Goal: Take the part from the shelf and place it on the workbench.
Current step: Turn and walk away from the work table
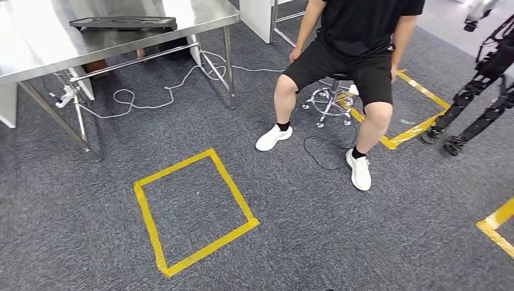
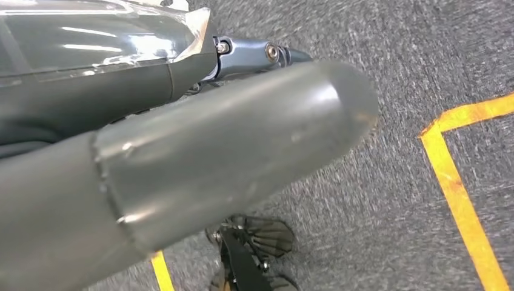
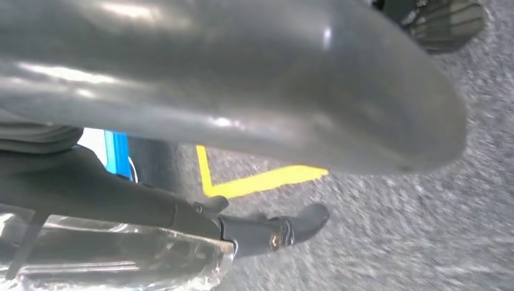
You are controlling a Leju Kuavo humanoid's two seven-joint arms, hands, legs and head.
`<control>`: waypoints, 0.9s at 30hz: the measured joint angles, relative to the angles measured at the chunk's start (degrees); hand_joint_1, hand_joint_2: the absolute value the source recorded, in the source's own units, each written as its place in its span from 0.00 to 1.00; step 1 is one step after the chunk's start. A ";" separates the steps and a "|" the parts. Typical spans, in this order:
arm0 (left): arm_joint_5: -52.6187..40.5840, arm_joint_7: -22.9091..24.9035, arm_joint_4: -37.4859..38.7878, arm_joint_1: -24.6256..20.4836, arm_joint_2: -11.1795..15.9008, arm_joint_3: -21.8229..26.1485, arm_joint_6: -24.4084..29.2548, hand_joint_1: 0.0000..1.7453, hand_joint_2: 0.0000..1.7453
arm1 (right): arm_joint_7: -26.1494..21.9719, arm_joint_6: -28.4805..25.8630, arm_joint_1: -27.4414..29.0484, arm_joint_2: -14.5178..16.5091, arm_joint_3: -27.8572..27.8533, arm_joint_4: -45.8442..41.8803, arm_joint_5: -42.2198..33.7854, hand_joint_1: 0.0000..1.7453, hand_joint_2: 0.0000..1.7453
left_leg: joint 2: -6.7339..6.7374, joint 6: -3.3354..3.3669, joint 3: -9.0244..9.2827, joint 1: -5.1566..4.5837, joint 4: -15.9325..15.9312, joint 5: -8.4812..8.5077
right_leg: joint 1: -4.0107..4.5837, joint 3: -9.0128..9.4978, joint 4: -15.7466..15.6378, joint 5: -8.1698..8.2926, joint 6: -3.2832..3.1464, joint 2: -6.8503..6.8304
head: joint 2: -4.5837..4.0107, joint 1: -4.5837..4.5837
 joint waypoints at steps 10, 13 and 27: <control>-0.60 0.71 -0.03 0.22 -0.15 -0.01 0.45 0.00 0.00 | 0.69 -0.09 -0.02 0.18 -0.02 0.02 -0.17 0.00 0.00 | 8.57 -1.35 0.34 0.13 -0.56 -0.05 | -1.29 1.32 0.64 -1.26 2.57 -9.61 | 0.00 0.45; -0.61 0.78 -0.05 -0.05 -0.08 -0.02 0.55 0.00 0.00 | 0.72 -0.11 -0.05 0.32 -0.03 0.03 -0.21 0.00 0.00 | 9.99 -2.49 0.71 -0.06 -0.29 -0.49 | -0.83 2.17 -1.66 -0.52 1.47 -9.47 | 0.00 0.34; -1.23 2.01 -0.03 0.05 0.38 -0.32 0.82 0.00 0.00 | 3.05 -0.78 0.06 1.61 -0.52 0.06 -0.33 0.00 0.00 | -0.77 -3.23 -0.41 1.44 3.26 -2.15 | -0.88 1.30 -0.91 0.46 -0.56 -1.05 | 0.00 0.20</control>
